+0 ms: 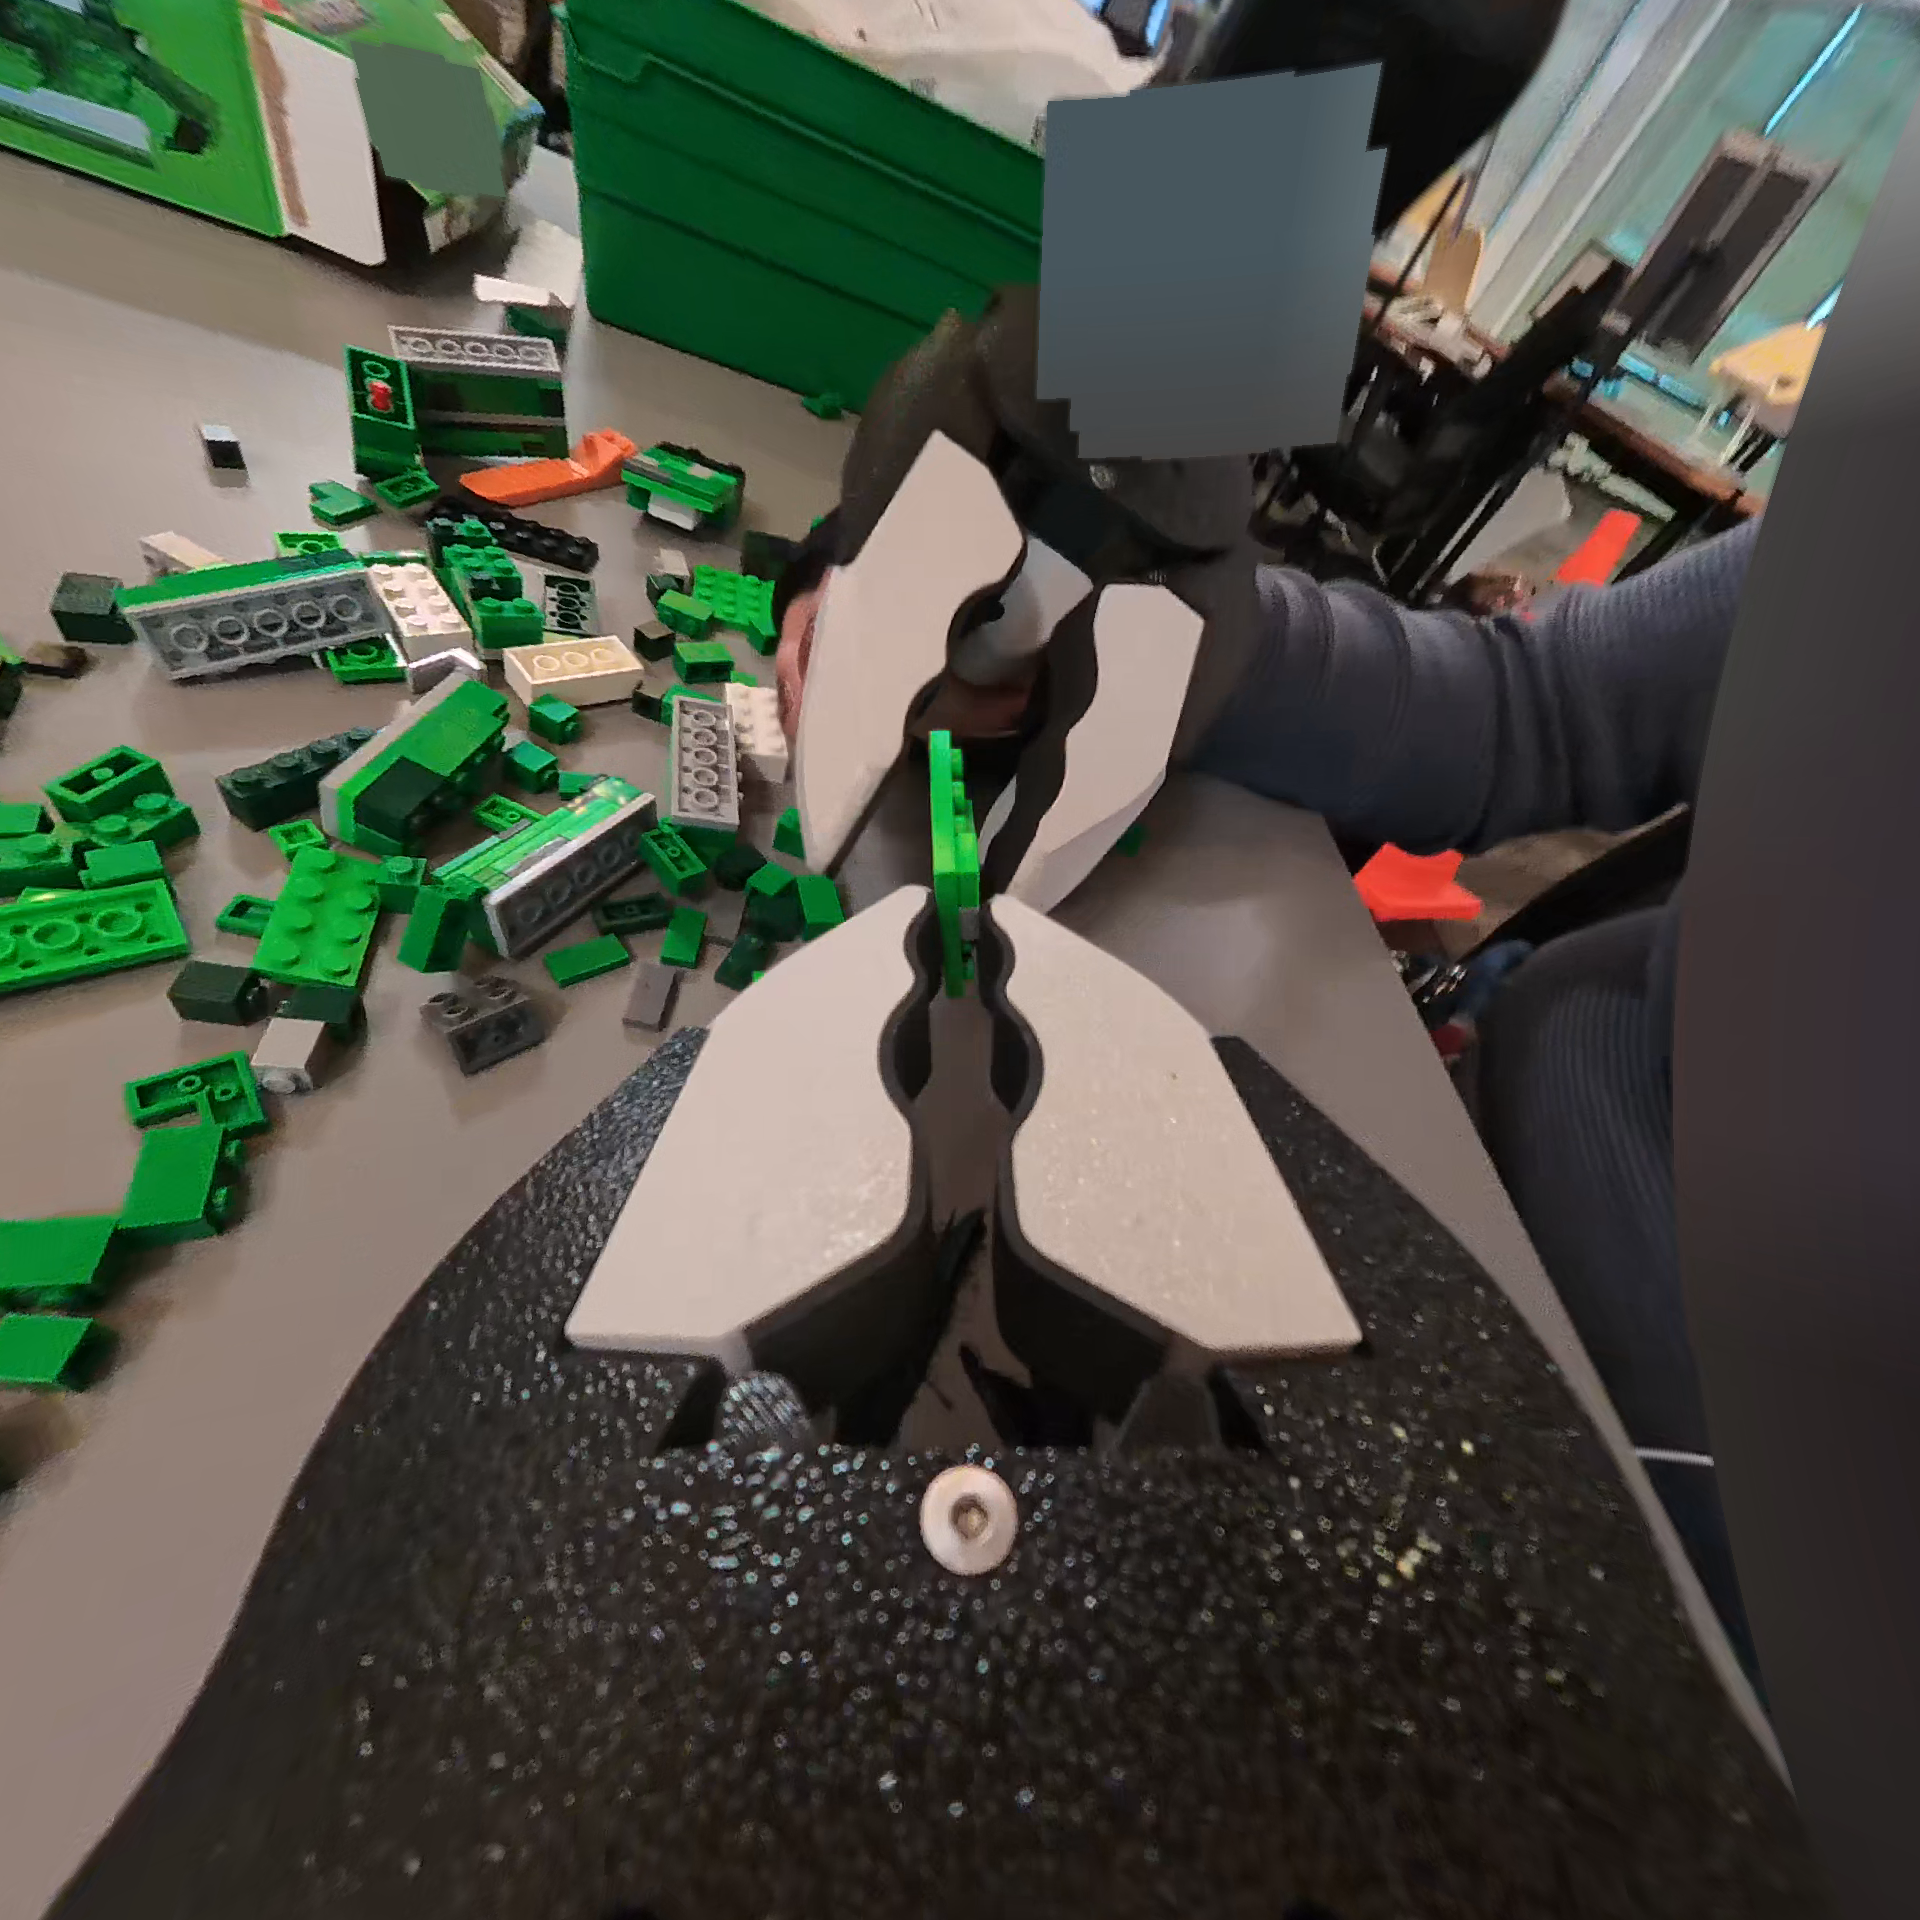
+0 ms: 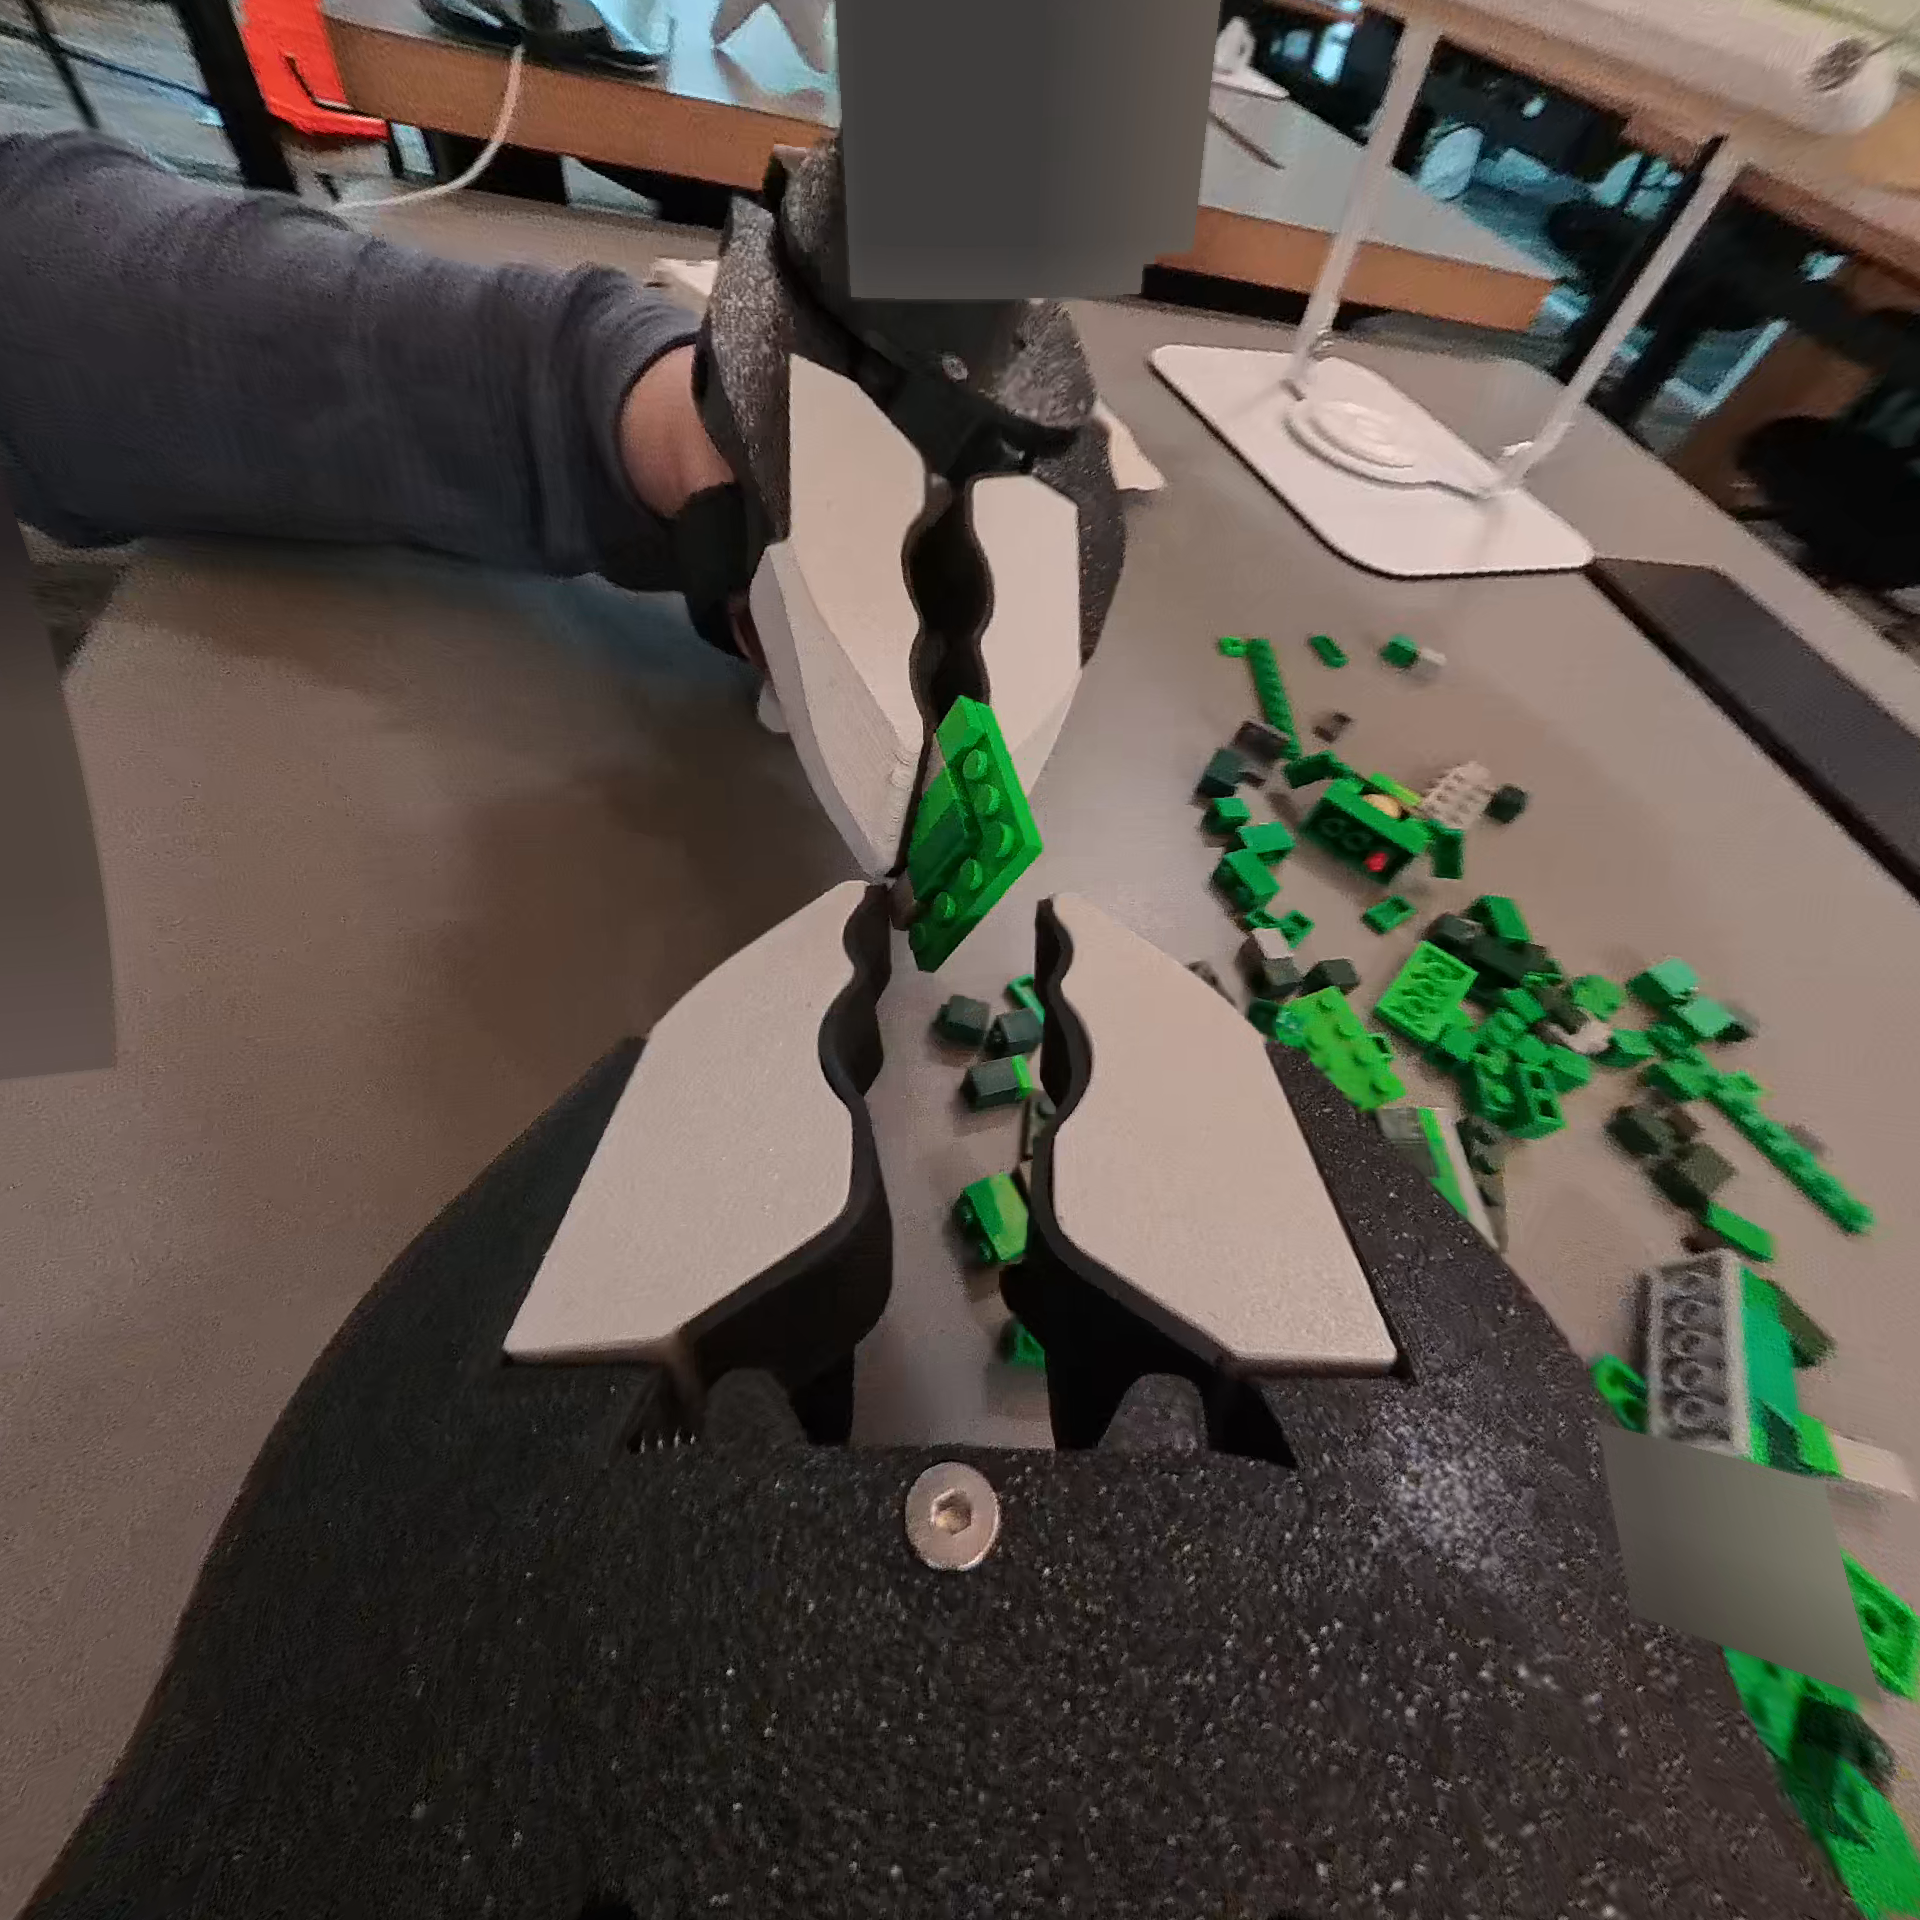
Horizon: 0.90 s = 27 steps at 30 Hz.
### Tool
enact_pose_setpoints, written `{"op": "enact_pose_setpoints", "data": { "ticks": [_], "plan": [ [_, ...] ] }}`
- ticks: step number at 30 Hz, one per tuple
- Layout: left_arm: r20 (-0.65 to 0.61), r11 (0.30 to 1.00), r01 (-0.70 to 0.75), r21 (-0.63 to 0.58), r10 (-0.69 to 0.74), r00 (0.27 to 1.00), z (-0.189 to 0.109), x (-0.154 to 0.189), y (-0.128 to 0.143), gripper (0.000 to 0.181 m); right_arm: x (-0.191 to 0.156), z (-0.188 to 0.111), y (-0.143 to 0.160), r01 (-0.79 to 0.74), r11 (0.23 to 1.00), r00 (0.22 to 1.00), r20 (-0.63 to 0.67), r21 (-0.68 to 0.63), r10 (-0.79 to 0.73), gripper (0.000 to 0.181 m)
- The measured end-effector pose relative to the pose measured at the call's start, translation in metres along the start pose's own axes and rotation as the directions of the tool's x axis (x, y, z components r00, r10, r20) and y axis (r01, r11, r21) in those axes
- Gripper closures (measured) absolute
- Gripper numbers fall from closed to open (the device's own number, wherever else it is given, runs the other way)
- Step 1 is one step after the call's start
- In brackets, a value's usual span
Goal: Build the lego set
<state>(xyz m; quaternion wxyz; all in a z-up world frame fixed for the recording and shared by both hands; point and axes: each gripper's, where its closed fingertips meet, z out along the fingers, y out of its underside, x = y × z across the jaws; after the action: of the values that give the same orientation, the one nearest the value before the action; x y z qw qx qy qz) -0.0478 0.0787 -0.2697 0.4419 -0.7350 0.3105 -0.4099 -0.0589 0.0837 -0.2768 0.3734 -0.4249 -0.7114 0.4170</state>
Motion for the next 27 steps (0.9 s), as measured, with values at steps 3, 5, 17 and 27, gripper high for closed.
{"op": "enact_pose_setpoints", "data": {
  "ticks": [3,5,17,27],
  "plan": [
    [-0.002,0.999,-0.038,-0.035,0.038,0.999,0.0,0.002,0.004,0.175,-0.004,-0.002,-0.002,-0.02,1.0,0.999,0.039,0.02,0.019,0.156],
    [0.015,0.995,-0.052,-0.083,0.054,0.998,-0.002,0.0,0.011,0.175,-0.003,-0.007,-0.008,-0.051,0.997,0.997,0.055,0.065,0.048,0.159],
    [0.052,0.996,-0.08,0.03,0.078,0.996,-0.001,-0.002,-0.005,0.171,-0.001,-0.007,-0.02,-0.16,0.976,0.985,0.085,0.145,0.149,0.175],
    [-0.1,0.959,0.109,0.263,-0.086,0.991,-0.005,0.006,-0.034,0.175,0.013,-0.019,-0.053,-0.315,0.864,0.949,0.12,0.392,0.291,0.174]
  ]
}}
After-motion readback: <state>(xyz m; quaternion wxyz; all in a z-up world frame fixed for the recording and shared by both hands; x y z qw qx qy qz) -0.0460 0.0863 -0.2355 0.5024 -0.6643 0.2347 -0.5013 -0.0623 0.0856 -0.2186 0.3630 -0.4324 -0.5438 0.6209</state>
